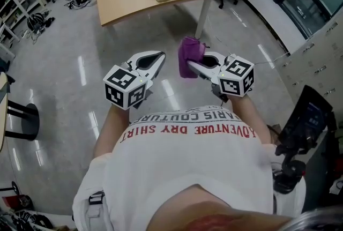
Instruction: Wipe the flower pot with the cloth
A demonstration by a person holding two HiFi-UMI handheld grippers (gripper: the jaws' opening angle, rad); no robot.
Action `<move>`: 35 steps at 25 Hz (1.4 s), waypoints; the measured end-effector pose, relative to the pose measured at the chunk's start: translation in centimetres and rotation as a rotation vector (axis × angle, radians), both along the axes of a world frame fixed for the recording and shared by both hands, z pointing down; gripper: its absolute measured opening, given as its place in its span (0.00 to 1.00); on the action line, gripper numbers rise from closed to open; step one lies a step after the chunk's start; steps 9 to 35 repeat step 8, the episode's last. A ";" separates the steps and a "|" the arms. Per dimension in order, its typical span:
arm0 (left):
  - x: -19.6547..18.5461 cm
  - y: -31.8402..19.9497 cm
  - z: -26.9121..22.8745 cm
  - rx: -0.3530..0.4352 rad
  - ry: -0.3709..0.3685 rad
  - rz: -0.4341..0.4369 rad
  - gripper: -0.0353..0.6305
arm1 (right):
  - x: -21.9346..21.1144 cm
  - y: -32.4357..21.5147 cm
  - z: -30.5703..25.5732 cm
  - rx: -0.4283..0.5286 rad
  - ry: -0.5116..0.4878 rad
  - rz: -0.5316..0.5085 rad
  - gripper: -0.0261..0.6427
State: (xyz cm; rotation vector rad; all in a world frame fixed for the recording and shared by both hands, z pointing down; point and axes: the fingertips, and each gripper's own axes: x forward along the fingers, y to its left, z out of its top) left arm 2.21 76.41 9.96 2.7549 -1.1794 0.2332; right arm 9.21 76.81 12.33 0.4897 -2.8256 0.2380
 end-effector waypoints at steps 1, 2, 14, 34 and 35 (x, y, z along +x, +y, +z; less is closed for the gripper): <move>0.0 -0.2 0.2 0.000 -0.003 0.000 0.06 | 0.0 -0.2 0.2 0.004 0.002 -0.001 0.11; 0.0 -0.2 0.4 -0.005 -0.004 0.000 0.06 | -0.1 -0.1 0.3 0.006 0.008 -0.003 0.11; -1.2 1.9 -0.8 -0.023 0.001 0.013 0.06 | -1.5 2.0 -1.1 -0.007 0.031 0.000 0.11; -1.2 1.9 -0.8 -0.023 0.001 0.013 0.06 | -1.5 2.0 -1.1 -0.007 0.031 0.000 0.11; -1.2 1.9 -0.8 -0.023 0.001 0.013 0.06 | -1.5 2.0 -1.1 -0.007 0.031 0.000 0.11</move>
